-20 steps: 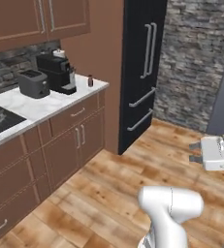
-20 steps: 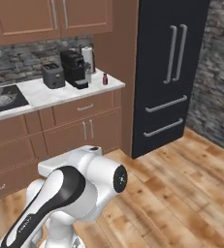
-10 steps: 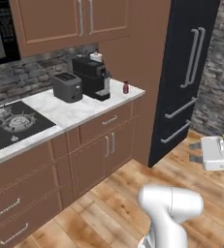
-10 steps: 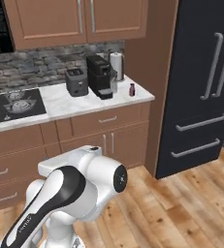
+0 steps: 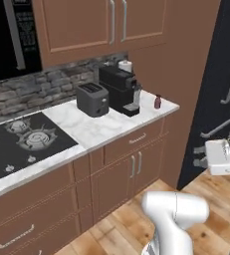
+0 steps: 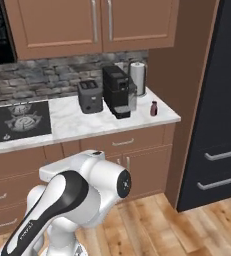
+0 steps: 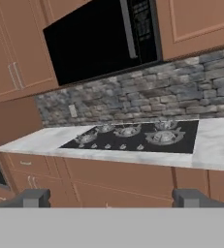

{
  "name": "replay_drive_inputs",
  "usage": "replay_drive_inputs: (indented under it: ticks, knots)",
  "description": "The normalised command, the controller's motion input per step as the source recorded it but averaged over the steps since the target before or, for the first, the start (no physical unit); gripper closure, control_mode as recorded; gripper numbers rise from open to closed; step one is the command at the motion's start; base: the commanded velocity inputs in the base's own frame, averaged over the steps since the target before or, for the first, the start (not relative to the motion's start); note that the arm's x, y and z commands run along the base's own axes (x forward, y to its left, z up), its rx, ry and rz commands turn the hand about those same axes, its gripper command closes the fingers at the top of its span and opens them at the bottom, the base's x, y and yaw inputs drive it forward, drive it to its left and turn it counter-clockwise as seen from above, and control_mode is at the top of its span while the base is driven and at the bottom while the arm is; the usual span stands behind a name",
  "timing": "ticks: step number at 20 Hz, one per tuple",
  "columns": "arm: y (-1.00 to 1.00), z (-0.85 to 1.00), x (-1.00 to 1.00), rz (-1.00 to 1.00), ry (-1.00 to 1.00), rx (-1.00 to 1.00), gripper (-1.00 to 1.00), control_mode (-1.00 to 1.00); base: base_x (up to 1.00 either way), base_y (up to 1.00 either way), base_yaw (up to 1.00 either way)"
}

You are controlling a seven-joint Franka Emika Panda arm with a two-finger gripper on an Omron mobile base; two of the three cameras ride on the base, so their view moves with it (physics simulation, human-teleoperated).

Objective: Place the drinks on the dining counter in a tight cluster.

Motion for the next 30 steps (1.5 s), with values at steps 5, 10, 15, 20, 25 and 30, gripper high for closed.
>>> replay_drive_inputs:
  ticks: [5,10,15,20,25,30]
  knots:
    - [0.0,0.0,0.0,0.0,0.0,0.0,-1.0,1.0,0.78,-0.17,0.1]
    - [0.0,0.0,0.0,0.0,0.0,0.0,-1.0,1.0,0.73,-0.31,0.03]
    - [0.0,0.0,0.0,0.0,0.0,0.0,-1.0,1.0,0.69,-0.35,0.02]
    - [0.0,0.0,0.0,0.0,0.0,0.0,-1.0,1.0,0.68,-0.3,0.09]
    - [0.0,0.0,0.0,0.0,0.0,0.0,-1.0,1.0,0.51,-0.22,0.19]
    - [0.0,0.0,0.0,0.0,0.0,0.0,-1.0,1.0,0.48,-0.23,0.21]
